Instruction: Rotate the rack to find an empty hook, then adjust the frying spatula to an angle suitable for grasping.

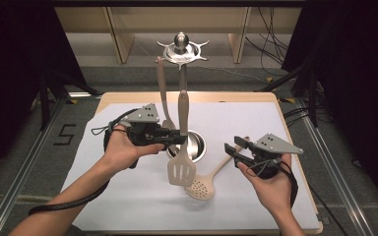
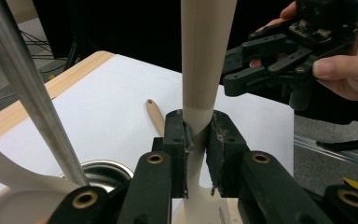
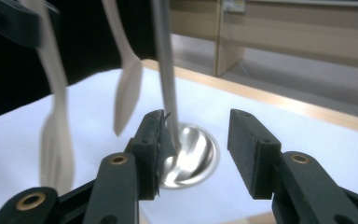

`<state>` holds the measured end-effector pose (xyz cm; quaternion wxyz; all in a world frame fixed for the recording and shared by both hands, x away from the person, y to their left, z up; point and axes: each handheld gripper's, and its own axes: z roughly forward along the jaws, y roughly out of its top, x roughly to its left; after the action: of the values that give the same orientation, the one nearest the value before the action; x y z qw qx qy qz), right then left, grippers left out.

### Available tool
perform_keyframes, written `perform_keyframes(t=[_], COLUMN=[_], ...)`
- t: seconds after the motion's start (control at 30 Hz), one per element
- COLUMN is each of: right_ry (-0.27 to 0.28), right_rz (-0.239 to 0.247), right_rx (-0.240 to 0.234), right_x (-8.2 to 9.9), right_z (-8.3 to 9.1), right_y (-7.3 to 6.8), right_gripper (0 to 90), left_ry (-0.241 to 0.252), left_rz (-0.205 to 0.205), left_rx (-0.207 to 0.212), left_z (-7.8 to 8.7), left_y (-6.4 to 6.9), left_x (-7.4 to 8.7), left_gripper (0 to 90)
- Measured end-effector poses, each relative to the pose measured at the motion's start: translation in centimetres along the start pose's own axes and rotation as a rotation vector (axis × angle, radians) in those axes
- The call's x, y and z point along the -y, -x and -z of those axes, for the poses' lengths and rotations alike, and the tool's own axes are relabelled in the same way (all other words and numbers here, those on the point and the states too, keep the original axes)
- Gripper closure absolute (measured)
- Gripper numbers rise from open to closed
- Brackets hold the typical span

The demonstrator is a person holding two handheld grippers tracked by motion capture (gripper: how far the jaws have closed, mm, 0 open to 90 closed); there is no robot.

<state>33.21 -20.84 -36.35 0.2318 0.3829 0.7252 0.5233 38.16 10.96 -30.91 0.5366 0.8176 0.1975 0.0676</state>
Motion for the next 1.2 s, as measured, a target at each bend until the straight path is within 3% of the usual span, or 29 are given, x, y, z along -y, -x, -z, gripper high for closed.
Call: perform_keyframes(t=[0.13, 0.2, 0.27, 0.3, 0.33, 0.4, 0.47, 0.5, 0.57, 0.63, 0.67, 0.7, 0.8, 0.9, 0.93, 1.0, 1.07, 1.13, 1.2], right_ry=[-0.016, -0.015, -0.022, -0.026, -0.019, -0.033, -0.012, -0.018, -0.019, -0.03, -0.018, -0.029, -0.066, -0.066, -0.061, -0.062, -0.076, -0.077, -0.077], right_rz=[-0.008, -0.044, -0.024, -0.049, -0.024, -0.049, -0.04, -0.02, 0.001, -0.025, -0.031, -0.027, -0.052, -0.055, -0.036, -0.058, -0.044, -0.07, -0.066], right_rx=[0.026, 0.021, 0.022, 0.026, 0.022, 0.027, 0.02, 0.034, 0.039, 0.03, 0.047, 0.029, 0.045, 0.039, 0.045, 0.044, 0.051, 0.047, 0.045], right_x=[0.2, 0.4, 0.5, 0.5, 0.6, 0.7, 0.8, 0.8, 0.8, 0.8, 1.0, 1.1, 1.5, 1.8, 1.8, 1.8, 1.7, 1.7, 1.7], right_z=[-0.1, -0.2, 0.0, 0.1, 0.1, 0.3, 0.1, 0.2, 0.2, 0.2, 0.0, 0.0, 0.0, -0.1, -0.1, 0.0, 0.2, 0.2, 0.1], right_y=[0.9, 0.9, 1.0, 0.8, 1.1, 1.0, 1.1, 1.1, 1.2, 1.0, 0.9, 1.0, 1.0, 1.1, 1.2, 1.1, 1.2, 1.0, 1.0], right_gripper=[55.7, 55.6, 55.3, 55.2, 55.1, 55.0, 54.9, 54.9, 54.7, 54.6, 54.5, 54.5, 54.2, 54.1, 54.1, 54.0, 54.0, 53.9, 53.8], left_ry=[0.006, 0.009, 0.016, 0.016, 0.021, 0.017, 0.021, 0.031, 0.025, 0.014, 0.014, 0.014, 0.011, 0.01, 0.013, 0.012, 0.009, 0.012, 0.016], left_rz=[-0.007, -0.005, -0.011, -0.013, -0.009, -0.017, -0.017, -0.047, -0.035, -0.031, -0.028, -0.02, 0.017, 0.004, 0.001, 0.006, 0.004, 0.003, 0.0], left_rx=[-0.015, -0.02, -0.019, -0.028, -0.028, -0.037, -0.033, -0.032, -0.033, -0.041, -0.04, -0.04, -0.045, -0.051, -0.045, -0.048, -0.048, -0.051, -0.046], left_z=[0.3, 0.5, 0.7, 0.8, 0.8, 0.9, 0.9, 0.8, 0.8, 0.8, 0.8, 0.8, 0.9, 0.9, 0.8, 0.8, 0.8, 0.7, 0.7], left_y=[-0.3, -0.4, -0.4, -0.4, -0.4, -0.3, -0.4, -0.6, -0.6, -0.6, -0.6, -0.6, -0.5, -0.5, -0.6, -0.6, -0.6, -0.6, -0.7], left_x=[-0.2, -0.4, -0.6, -0.7, -0.8, -0.9, -1.0, -1.1, -1.1, -1.3, -1.3, -1.4, -1.5, -1.8, -1.9, -2.1, -2.2, -2.4, -2.6], left_gripper=[77.9, 77.9, 77.9, 77.9, 77.9, 77.9, 77.9, 77.9, 77.9, 77.9, 77.9, 77.8, 77.9, 77.9, 77.9, 77.9, 77.9, 77.9, 77.9])
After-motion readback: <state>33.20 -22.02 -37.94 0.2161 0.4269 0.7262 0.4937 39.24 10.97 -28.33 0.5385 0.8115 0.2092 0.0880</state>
